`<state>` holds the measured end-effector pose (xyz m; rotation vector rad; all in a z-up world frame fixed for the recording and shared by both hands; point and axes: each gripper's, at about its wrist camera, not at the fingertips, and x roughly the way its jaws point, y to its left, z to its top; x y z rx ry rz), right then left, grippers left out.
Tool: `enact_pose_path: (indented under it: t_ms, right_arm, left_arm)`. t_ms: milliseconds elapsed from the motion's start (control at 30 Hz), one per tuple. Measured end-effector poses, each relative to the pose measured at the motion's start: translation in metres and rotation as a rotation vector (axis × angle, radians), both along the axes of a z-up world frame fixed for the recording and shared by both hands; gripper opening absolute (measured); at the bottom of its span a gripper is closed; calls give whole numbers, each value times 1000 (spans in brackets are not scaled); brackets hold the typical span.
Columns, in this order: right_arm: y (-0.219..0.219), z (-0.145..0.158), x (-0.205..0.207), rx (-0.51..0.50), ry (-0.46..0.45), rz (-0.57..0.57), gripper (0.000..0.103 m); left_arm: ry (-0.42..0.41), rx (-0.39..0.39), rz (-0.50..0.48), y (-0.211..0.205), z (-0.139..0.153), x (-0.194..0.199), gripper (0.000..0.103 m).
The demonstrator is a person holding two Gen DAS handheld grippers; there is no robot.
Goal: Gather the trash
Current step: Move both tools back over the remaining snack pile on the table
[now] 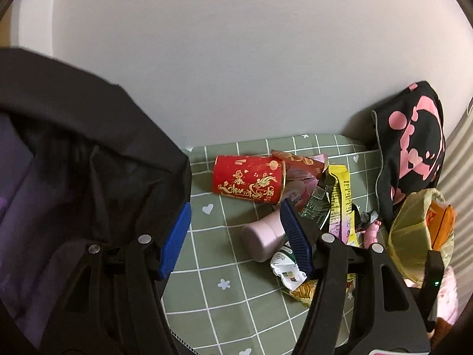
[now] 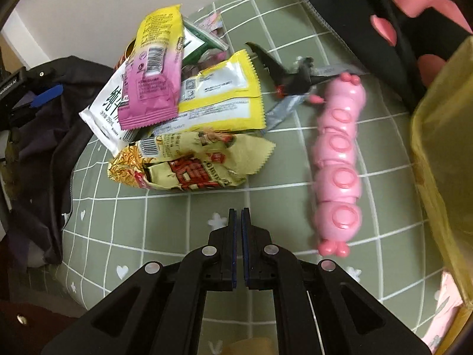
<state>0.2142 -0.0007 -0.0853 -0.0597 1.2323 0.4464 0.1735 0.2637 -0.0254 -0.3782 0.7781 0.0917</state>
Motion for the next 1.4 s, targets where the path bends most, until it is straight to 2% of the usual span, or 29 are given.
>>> enact_pose_path:
  t_ms: [267, 400, 533, 767, 967, 1067, 1167, 1300, 1333, 1400]
  right_arm:
    - [19, -1, 1, -10, -15, -36, 6]
    - [30, -2, 10, -3, 22, -45, 6]
    - [36, -1, 23, 8, 33, -32, 6]
    - [64, 0, 47, -53, 36, 41, 6]
    - [73, 7, 54, -31, -29, 98, 6]
    - [60, 11, 42, -28, -53, 107, 6]
    - [44, 25, 29, -71, -135, 92, 6]
    - [35, 59, 21, -88, -292, 68, 6]
    - [38, 63, 27, -100, -299, 73, 6]
    - [43, 56, 41, -78, -233, 104, 6]
  left_arm:
    - [6, -54, -55, -8, -11, 11, 59]
    - [17, -82, -64, -10, -19, 18, 60]
    - [29, -93, -66, -10, -26, 22, 60]
    - [41, -107, -62, -9, -32, 23, 60]
    - [2, -139, -103, -17, -21, 22, 60]
    - [-23, -141, -150, -26, -16, 23, 66]
    - [-15, -133, -173, -31, -16, 27, 66]
    - [-3, -123, -162, -30, -17, 33, 66]
    - [-1, -123, -160, -30, -18, 34, 66]
    - [1, -132, -160, -30, -19, 38, 66]
